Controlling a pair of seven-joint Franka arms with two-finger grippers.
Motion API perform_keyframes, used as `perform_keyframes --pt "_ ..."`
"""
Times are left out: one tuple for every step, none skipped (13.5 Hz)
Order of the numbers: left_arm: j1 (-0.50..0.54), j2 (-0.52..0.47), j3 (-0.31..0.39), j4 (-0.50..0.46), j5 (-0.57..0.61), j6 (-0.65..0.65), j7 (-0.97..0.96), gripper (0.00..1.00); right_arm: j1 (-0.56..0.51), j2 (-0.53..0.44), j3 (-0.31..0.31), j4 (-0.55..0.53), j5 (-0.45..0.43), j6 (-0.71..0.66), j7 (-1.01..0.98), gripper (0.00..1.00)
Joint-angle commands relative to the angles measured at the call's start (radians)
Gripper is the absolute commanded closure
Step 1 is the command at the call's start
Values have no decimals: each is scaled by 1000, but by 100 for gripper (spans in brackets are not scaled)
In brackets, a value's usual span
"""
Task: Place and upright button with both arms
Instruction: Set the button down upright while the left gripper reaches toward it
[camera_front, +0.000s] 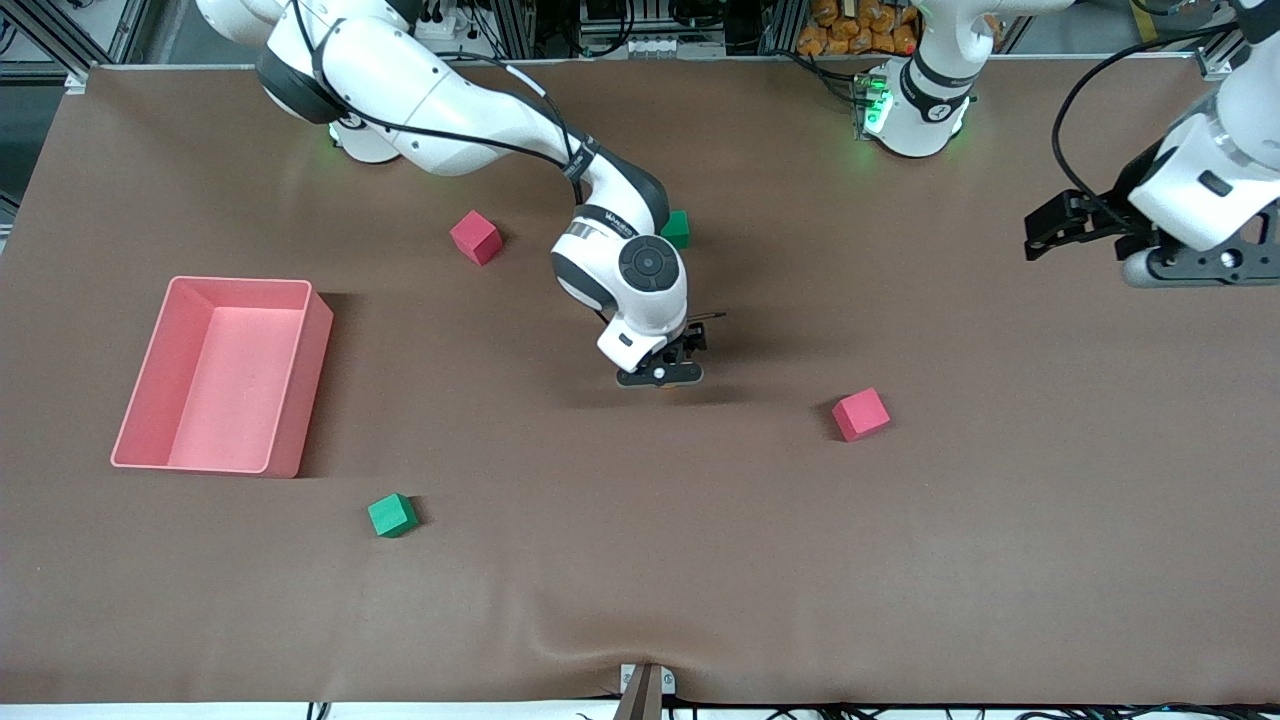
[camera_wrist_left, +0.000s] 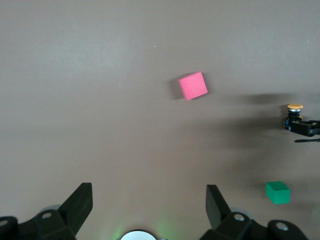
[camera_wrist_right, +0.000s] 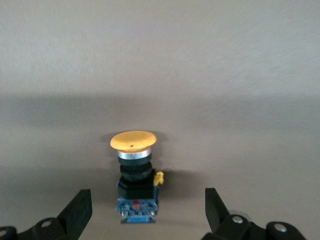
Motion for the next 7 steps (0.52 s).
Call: perform_keyframes --pt "-1 26 -20 13 -2 -3 -5 0 -102 -75 97 -9 -16 -82 16 0" --pt "-1 40 -26 16 -5 -3 -5 0 -124 -94 109 -9 -14 -102 16 0" --pt "-1 58 -26 16 -21 -3 -13 0 -139 -120 111 -9 -14 -131 12 0" --pt "-3 80 -29 19 -37 -3 -43 0 -150 -146 111 -8 2 -158 9 0" --pt "-21 109 -43 51 -42 -1 -89 0 -161 -175 109 -7 39 -183 9 0" --pt "-44 141 -45 82 -39 -3 -133 0 -178 -207 106 -7 68 -206 9 0" --pt "-67 164 -45 90 -35 -3 -149 0 -193 -233 105 -9 81 -234 7 0"
